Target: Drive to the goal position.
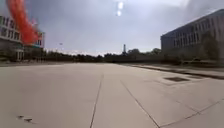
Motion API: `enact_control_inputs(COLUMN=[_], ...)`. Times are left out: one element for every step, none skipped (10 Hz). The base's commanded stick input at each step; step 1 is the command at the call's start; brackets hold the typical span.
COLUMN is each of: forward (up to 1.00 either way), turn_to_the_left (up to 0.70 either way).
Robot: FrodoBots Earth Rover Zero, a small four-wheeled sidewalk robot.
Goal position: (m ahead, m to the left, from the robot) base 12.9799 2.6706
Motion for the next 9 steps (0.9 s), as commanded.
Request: enact_control_inputs(forward=[0.7,0.7,0.7,0.7,0.7,0.7,0.7,0.7,0.7], turn_to_the_left=[-0.02,-0.02,-0.02,-0.02,-0.02,-0.02,-0.02,-0.02,-0.02])
